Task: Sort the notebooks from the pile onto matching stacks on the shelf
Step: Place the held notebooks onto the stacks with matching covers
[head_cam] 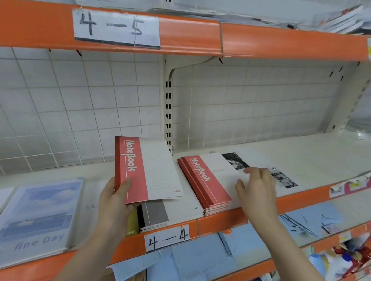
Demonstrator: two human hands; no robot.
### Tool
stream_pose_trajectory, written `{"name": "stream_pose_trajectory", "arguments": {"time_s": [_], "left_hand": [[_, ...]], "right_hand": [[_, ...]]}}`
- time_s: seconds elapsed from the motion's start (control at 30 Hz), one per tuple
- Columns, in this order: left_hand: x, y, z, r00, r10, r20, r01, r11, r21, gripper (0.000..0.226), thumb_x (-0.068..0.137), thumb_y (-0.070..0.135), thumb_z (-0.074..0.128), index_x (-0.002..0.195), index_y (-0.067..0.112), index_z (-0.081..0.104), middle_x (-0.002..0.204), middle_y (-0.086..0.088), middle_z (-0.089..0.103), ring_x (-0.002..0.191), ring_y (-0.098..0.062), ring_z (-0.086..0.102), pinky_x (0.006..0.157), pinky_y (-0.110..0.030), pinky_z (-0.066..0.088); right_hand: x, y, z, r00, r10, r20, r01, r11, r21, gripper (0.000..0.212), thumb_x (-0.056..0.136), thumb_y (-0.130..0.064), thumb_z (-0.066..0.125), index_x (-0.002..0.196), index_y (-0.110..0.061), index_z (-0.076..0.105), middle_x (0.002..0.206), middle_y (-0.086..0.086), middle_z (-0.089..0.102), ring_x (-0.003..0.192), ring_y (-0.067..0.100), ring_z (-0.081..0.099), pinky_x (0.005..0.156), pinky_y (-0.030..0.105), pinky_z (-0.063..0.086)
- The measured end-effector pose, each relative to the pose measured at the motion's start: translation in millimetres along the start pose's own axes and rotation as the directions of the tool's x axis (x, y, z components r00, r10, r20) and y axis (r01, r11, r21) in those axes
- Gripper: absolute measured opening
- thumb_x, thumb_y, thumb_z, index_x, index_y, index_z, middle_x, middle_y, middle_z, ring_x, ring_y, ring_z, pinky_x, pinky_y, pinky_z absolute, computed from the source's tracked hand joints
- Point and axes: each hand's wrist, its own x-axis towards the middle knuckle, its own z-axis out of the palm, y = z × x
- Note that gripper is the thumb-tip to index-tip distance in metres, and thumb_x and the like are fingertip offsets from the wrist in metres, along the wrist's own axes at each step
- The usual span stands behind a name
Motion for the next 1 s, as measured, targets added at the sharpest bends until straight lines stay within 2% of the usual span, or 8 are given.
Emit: {"name": "stream_pose_trajectory", "arguments": {"time_s": [0.2, 0.37, 0.5, 0.6, 0.7, 0.8, 0.9, 1.0], "left_hand": [[-3.9, -2.4, 1.0, 0.999, -0.005, 0.039, 0.005, 1.000, -0.010, 0.019, 0.098, 0.015, 0.049, 0.115, 0.020, 0.057, 0.112, -0.002, 0.066, 0.101, -0.019, 0.064, 0.074, -0.033, 0.052], [-12.4, -3.6, 7.9, 0.996, -0.023, 0.085, 0.026, 0.999, -0.025, 0.022, 0.098, 0.012, 0.048, 0.117, 0.019, 0.057, 0.108, -0.002, 0.067, 0.099, -0.019, 0.064, 0.077, -0.036, 0.053], [-22.7, -9.4, 25.5, 0.987, -0.072, 0.141, 0.078, 0.996, -0.033, 0.021, 0.097, 0.009, 0.047, 0.110, 0.019, 0.059, 0.103, -0.003, 0.068, 0.091, -0.019, 0.065, 0.076, -0.037, 0.053], [-28.3, -10.5, 47.9, 0.968, -0.105, 0.227, 0.128, 0.987, -0.093, 0.021, 0.099, 0.007, 0.042, 0.109, 0.012, 0.060, 0.098, -0.005, 0.071, 0.084, -0.015, 0.069, 0.072, -0.032, 0.054], [-27.9, -13.4, 77.4, 0.919, -0.154, 0.362, 0.195, 0.978, -0.078, 0.023, 0.099, 0.007, 0.040, 0.115, 0.003, 0.056, 0.105, -0.014, 0.071, 0.087, -0.020, 0.070, 0.077, -0.031, 0.057], [-23.8, -22.6, 97.5, 0.880, -0.229, 0.416, 0.138, 0.962, 0.238, 0.025, 0.102, 0.016, 0.037, 0.120, 0.004, 0.049, 0.110, -0.016, 0.067, 0.084, -0.020, 0.066, 0.068, -0.024, 0.054], [-17.8, -39.0, 97.5, 0.864, -0.165, 0.476, -0.216, 0.732, 0.646, 0.028, 0.102, 0.033, 0.037, 0.120, 0.013, 0.045, 0.111, -0.005, 0.059, 0.094, -0.014, 0.059, 0.073, -0.020, 0.046], [-7.0, -49.7, 88.1, 0.818, 0.075, 0.570, -0.548, 0.405, 0.732, 0.036, 0.100, 0.031, 0.042, 0.129, 0.010, 0.046, 0.116, -0.005, 0.049, 0.106, -0.018, 0.051, 0.094, -0.026, 0.042]], "right_hand": [[-14.9, 4.5, 22.2, 0.909, -0.336, 0.247, 0.345, 0.939, 0.007, 0.042, 0.097, -0.038, 0.043, 0.127, -0.013, 0.057, 0.132, 0.003, 0.054, 0.122, 0.021, 0.048, 0.104, 0.030, 0.033], [-24.4, 4.8, 29.8, 0.913, -0.342, 0.223, 0.352, 0.936, -0.006, 0.068, 0.087, -0.053, 0.018, 0.125, -0.015, 0.061, 0.130, 0.001, 0.057, 0.122, 0.019, 0.050, 0.106, 0.033, 0.034], [-25.2, 1.3, 30.2, 0.911, -0.365, 0.194, 0.365, 0.930, 0.037, 0.048, 0.094, -0.039, 0.034, 0.120, -0.011, 0.063, 0.124, 0.003, 0.061, 0.116, 0.021, 0.054, 0.101, 0.032, 0.039], [-19.2, -4.0, 15.0, 0.969, -0.214, 0.125, 0.168, 0.939, 0.301, 0.026, 0.099, -0.020, 0.042, 0.112, -0.009, 0.063, 0.112, 0.005, 0.062, 0.104, 0.019, 0.055, 0.085, 0.023, 0.038], [-7.4, -10.8, -8.7, 0.957, 0.102, 0.271, -0.276, 0.604, 0.748, 0.023, 0.101, -0.027, 0.039, 0.099, -0.016, 0.059, 0.103, 0.006, 0.066, 0.093, 0.020, 0.064, 0.078, 0.029, 0.046], [6.1, -5.4, -20.9, 0.877, 0.152, 0.456, -0.480, 0.205, 0.853, 0.032, 0.100, -0.033, 0.042, 0.107, -0.007, 0.059, 0.102, 0.011, 0.068, 0.093, 0.024, 0.068, 0.074, 0.030, 0.054], [18.9, 6.4, -25.1, 0.867, 0.275, 0.416, -0.480, 0.239, 0.844, 0.029, 0.099, -0.030, 0.046, 0.105, -0.004, 0.058, 0.100, 0.009, 0.066, 0.091, 0.018, 0.064, 0.069, 0.024, 0.050], [25.7, 18.8, -19.6, 0.894, 0.275, 0.354, -0.448, 0.516, 0.730, 0.022, 0.096, -0.021, 0.053, 0.103, -0.002, 0.063, 0.094, 0.007, 0.066, 0.087, 0.019, 0.061, 0.070, 0.023, 0.048]]}}
